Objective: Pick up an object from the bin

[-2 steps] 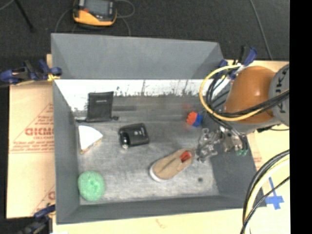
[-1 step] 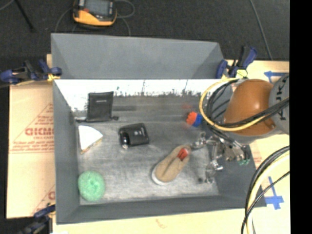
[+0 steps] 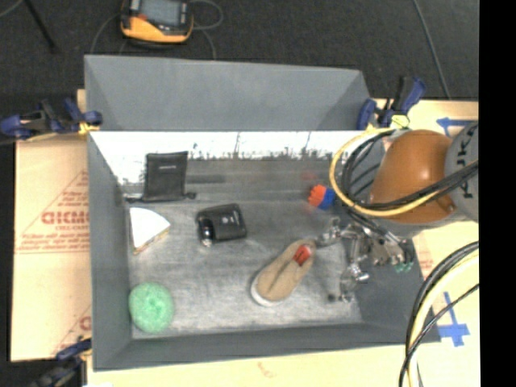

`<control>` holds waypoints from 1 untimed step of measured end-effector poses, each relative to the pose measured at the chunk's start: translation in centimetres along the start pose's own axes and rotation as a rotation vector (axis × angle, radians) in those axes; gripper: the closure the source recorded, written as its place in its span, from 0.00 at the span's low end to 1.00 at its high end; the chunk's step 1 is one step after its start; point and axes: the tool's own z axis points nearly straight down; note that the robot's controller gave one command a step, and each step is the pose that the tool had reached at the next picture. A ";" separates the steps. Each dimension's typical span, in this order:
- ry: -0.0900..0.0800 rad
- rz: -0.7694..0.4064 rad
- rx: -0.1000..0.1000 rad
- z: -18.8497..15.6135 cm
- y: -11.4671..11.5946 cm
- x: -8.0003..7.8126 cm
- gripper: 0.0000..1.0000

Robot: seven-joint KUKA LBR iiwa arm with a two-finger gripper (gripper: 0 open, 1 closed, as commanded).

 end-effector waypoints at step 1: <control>-0.005 0.069 0.004 1.2 3.9 -1.3 0.00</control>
Offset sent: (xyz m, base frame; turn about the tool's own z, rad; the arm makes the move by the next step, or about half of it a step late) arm -0.0002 0.0661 -0.0315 -0.0824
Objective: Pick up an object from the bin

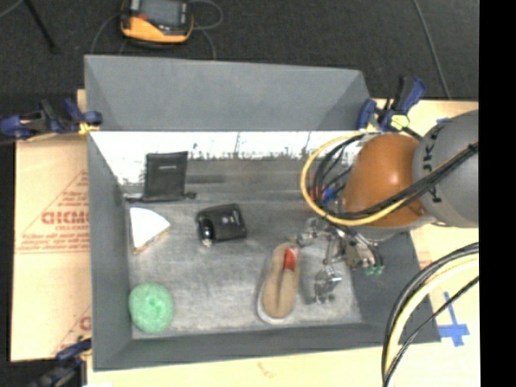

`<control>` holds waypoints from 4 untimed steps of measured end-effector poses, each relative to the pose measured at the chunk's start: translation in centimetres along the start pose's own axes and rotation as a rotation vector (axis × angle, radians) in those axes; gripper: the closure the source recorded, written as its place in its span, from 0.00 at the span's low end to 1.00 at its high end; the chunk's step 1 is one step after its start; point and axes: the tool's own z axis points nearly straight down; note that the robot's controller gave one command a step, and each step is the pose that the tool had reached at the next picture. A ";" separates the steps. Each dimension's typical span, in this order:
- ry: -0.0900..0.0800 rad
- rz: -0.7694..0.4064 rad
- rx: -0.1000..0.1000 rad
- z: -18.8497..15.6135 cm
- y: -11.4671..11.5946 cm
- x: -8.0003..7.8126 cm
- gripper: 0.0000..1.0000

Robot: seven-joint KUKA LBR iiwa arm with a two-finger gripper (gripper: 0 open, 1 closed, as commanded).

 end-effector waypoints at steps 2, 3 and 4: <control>-0.002 -0.152 -0.002 1.7 2.4 -0.3 0.00; -0.002 -0.153 -0.002 1.7 2.4 -0.3 0.00; -0.017 -0.471 0.003 1.4 7.1 0.7 1.00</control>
Offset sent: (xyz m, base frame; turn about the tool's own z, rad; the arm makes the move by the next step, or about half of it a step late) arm 0.0000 0.0000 0.0000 0.0000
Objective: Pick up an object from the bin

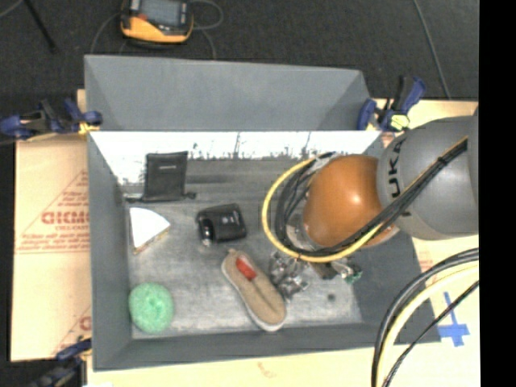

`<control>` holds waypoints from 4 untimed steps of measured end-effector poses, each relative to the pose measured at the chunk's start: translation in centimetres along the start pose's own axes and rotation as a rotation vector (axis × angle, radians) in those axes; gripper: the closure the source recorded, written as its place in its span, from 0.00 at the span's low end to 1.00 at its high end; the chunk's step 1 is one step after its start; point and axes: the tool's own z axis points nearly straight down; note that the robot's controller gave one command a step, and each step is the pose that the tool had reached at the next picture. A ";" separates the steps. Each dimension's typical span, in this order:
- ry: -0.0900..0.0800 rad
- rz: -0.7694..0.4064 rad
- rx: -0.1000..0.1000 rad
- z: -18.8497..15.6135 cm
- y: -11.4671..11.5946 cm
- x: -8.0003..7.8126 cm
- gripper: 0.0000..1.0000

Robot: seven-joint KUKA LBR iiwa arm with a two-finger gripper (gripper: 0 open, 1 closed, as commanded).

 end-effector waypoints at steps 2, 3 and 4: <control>0.018 -0.011 -0.013 -4.4 0.3 0.3 1.00; 0.018 -0.008 -0.013 -9.1 0.3 0.2 1.00; 0.020 0.092 -0.015 -8.5 2.2 0.6 0.00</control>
Offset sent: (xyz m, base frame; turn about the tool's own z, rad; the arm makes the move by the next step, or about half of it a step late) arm -0.0059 0.0018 0.1333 -0.0336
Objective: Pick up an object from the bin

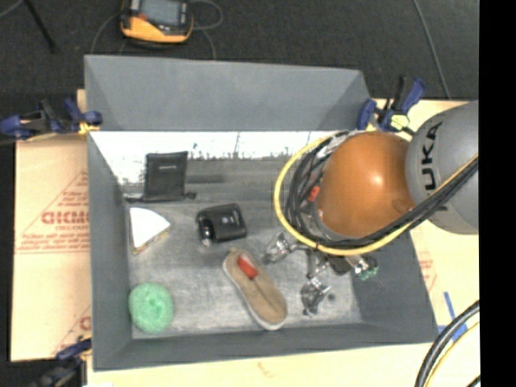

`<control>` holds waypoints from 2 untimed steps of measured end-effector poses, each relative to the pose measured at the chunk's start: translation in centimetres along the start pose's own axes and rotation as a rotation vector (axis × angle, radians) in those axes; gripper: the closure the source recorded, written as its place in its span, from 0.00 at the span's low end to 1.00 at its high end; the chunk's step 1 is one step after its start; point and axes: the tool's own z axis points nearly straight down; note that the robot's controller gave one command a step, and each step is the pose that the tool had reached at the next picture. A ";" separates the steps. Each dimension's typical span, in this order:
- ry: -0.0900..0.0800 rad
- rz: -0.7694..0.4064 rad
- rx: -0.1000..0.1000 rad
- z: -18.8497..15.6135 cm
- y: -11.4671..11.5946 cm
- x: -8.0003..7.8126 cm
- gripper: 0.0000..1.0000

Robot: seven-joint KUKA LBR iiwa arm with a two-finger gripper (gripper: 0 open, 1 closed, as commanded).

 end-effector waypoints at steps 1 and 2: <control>-0.001 0.000 0.001 -0.1 0.0 0.0 0.00; -0.008 0.034 0.005 5.1 1.7 -1.2 0.00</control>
Offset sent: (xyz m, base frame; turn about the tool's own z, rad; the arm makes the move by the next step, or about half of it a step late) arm -0.0028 0.0355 -0.0870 0.0505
